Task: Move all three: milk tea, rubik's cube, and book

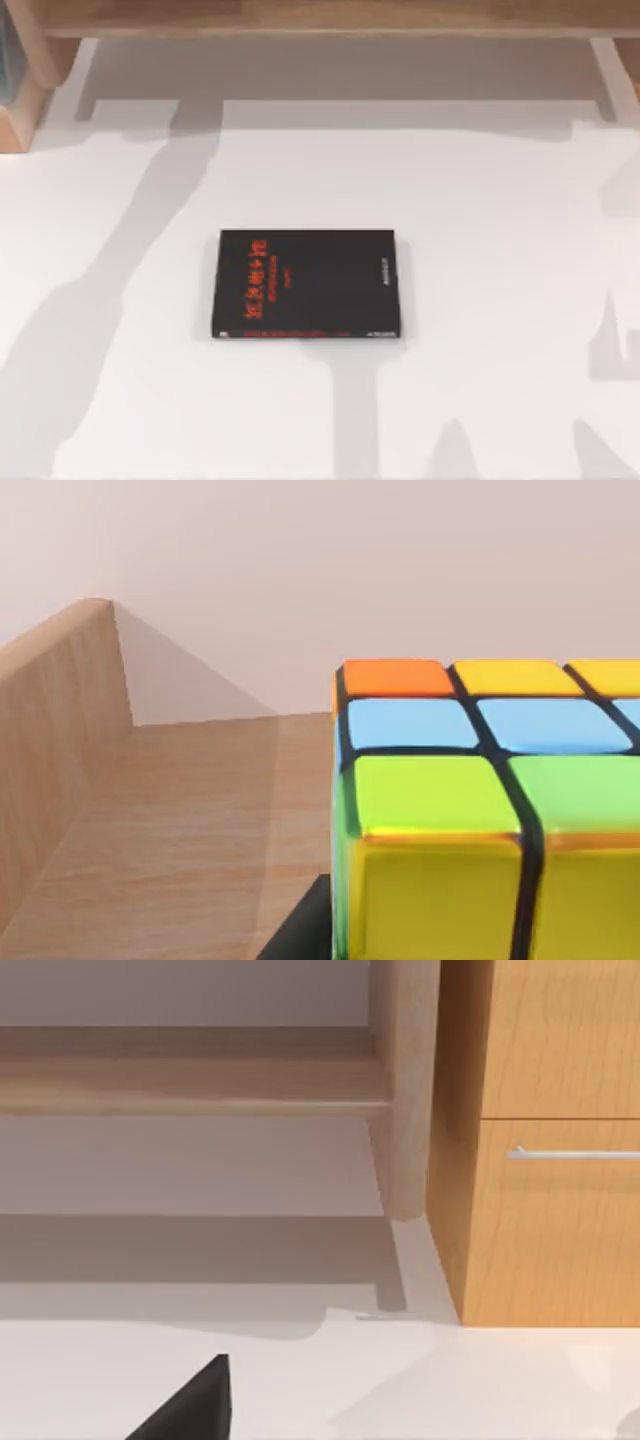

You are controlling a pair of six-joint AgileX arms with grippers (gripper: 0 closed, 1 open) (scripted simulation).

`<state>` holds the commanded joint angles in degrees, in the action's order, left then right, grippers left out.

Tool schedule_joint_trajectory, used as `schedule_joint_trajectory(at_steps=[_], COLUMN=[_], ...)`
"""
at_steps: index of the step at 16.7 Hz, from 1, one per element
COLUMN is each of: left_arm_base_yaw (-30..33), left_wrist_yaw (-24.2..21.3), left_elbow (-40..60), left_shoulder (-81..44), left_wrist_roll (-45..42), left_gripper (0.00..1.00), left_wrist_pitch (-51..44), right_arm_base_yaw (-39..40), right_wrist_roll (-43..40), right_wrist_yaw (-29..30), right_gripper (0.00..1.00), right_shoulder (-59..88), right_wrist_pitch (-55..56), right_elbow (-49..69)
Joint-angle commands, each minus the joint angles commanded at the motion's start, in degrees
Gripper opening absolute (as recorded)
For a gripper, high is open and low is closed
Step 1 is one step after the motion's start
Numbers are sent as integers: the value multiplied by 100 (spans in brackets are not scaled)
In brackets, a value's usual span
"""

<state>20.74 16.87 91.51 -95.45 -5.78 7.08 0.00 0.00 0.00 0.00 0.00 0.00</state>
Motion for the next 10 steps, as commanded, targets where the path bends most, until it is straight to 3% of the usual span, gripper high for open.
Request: schedule_joint_trajectory(at_steps=[4,10], left_arm_base_yaw=[5,-521], left_wrist_yaw=[-64,-405], left_elbow=[999,1711], left_shoulder=[-751,-1503], left_wrist_roll=[-195,351], left_gripper=[0,0], left_wrist_pitch=[-84,-363], right_arm_base_yaw=[0,0], right_wrist_roll=[0,0], right_wrist_yaw=[0,0], right_gripper=[100,100], right_shoulder=[0,0], right_wrist_pitch=[0,0], right_elbow=[0,0])
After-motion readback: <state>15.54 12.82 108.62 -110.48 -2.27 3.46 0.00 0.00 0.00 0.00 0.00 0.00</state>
